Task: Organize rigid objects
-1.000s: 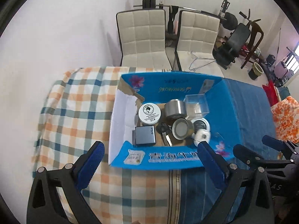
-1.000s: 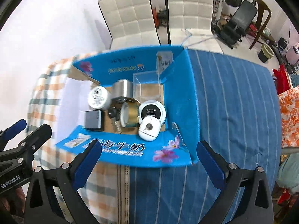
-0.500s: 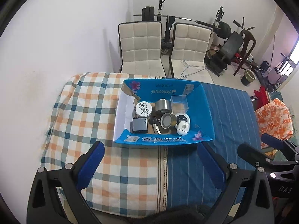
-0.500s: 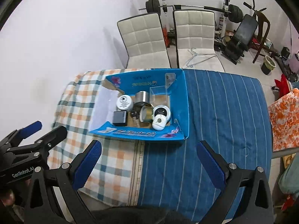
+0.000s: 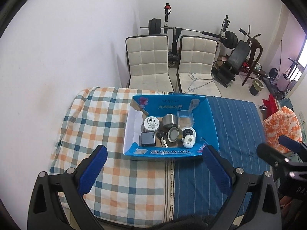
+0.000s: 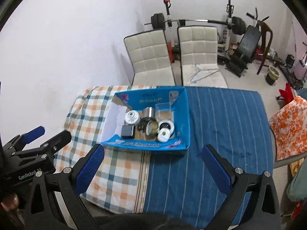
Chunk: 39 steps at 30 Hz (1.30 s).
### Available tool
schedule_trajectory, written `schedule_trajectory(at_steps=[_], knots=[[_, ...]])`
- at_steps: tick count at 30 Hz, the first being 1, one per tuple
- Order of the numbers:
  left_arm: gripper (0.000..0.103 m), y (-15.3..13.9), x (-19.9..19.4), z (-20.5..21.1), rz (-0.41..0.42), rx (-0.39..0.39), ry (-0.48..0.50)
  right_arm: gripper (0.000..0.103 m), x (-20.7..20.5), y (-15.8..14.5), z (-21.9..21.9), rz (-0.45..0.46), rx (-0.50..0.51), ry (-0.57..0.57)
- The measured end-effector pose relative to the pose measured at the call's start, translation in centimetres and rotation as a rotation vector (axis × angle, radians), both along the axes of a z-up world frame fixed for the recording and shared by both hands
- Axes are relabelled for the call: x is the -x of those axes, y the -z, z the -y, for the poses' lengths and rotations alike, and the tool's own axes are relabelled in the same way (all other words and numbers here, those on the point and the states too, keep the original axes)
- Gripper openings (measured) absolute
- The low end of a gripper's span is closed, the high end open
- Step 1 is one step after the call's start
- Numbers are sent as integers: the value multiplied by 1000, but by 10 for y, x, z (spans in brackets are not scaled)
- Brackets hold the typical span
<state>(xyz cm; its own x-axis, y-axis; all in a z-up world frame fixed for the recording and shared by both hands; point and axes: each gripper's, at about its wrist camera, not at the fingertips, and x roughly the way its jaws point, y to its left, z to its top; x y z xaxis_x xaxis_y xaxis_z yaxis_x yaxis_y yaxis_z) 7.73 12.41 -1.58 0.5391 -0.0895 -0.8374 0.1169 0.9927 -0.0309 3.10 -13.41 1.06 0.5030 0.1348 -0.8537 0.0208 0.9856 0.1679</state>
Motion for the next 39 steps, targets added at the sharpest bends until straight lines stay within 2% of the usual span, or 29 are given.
schedule_trajectory(at_steps=[8, 39], knots=[[102, -2, -2, 3, 11, -14, 7, 103, -9, 2, 7, 7, 14, 35], [102, -1, 1, 0, 14, -21, 7, 103, -4, 4, 11, 6, 19, 57]])
